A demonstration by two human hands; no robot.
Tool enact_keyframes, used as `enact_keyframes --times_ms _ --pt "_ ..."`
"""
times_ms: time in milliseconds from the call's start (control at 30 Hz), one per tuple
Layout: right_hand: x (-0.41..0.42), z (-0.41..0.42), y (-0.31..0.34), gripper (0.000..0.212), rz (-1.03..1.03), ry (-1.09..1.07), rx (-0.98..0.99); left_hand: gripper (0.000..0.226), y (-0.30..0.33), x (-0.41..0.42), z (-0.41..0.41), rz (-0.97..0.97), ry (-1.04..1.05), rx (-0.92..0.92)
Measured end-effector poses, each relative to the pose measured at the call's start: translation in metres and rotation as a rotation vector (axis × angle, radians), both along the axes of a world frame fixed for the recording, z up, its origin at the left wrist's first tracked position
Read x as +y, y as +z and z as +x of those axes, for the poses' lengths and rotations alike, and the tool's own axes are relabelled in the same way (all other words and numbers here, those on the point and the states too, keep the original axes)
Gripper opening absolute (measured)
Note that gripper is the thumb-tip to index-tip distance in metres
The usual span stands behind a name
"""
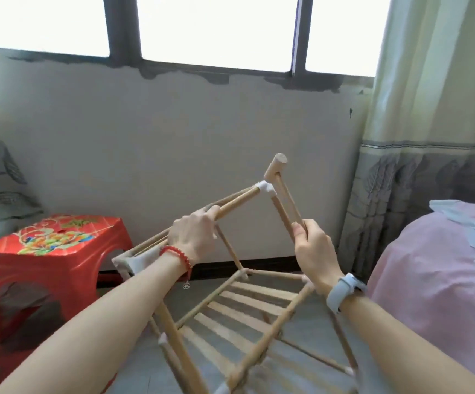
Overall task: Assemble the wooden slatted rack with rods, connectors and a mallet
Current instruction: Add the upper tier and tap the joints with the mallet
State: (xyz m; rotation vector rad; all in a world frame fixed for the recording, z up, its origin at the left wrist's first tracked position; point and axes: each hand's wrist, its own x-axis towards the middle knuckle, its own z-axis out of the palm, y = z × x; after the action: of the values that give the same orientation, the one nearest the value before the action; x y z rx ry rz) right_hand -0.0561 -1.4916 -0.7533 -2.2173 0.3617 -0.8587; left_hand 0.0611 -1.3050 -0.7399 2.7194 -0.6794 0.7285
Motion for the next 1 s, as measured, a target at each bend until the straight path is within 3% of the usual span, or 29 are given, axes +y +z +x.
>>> enact_keyframes --times_ms 133,233,300,400,533,700,767,833,867,900,1000 --pt "-0.038 -0.034 0.009 0.023 -0.044 -0.088 0.021 0.049 -0.022 -0.043 -0.027 0.172 -0.290 -0.288" --pt "-0.069 -0.059 -0.001 0.020 -0.103 -0.122 0.118 0.048 -0.028 -0.057 -0.038 0.172 -0.489 -0.522" --pt "-0.082 -0.077 -0.010 0.022 -0.126 -0.139 0.196 0.047 -0.045 -0.057 -0.049 0.140 -0.540 -0.556" --pt "-0.084 -0.104 -0.014 0.022 -0.183 -0.112 0.250 0.054 -0.082 -0.042 -0.064 0.069 -0.454 -0.497" --pt "-0.078 -0.139 0.000 0.025 -0.303 -0.156 0.256 0.058 -0.116 -0.019 -0.067 -0.037 -0.236 -0.226" --pt "-0.048 -0.168 0.040 0.029 -0.324 -0.376 -0.051 0.054 -0.106 -0.027 -0.084 0.022 -0.158 -0.038" --pt "-0.029 -0.173 0.019 0.031 -0.325 -0.445 0.136 0.057 -0.105 -0.027 -0.092 0.040 -0.120 -0.010" --pt "-0.017 -0.179 -0.008 0.030 -0.369 -0.326 0.539 0.060 -0.103 -0.022 -0.095 0.079 -0.117 0.011" --pt "-0.015 -0.182 -0.006 0.029 -0.352 -0.304 0.603 0.061 -0.102 -0.019 -0.095 0.092 -0.122 0.026" --pt "-0.018 -0.183 0.006 0.030 -0.331 -0.321 0.539 0.061 -0.102 -0.017 -0.096 0.092 -0.129 0.037" --pt "-0.019 -0.180 0.053 0.031 -0.237 -0.458 0.003 0.061 -0.096 -0.016 -0.097 0.074 -0.148 0.052"
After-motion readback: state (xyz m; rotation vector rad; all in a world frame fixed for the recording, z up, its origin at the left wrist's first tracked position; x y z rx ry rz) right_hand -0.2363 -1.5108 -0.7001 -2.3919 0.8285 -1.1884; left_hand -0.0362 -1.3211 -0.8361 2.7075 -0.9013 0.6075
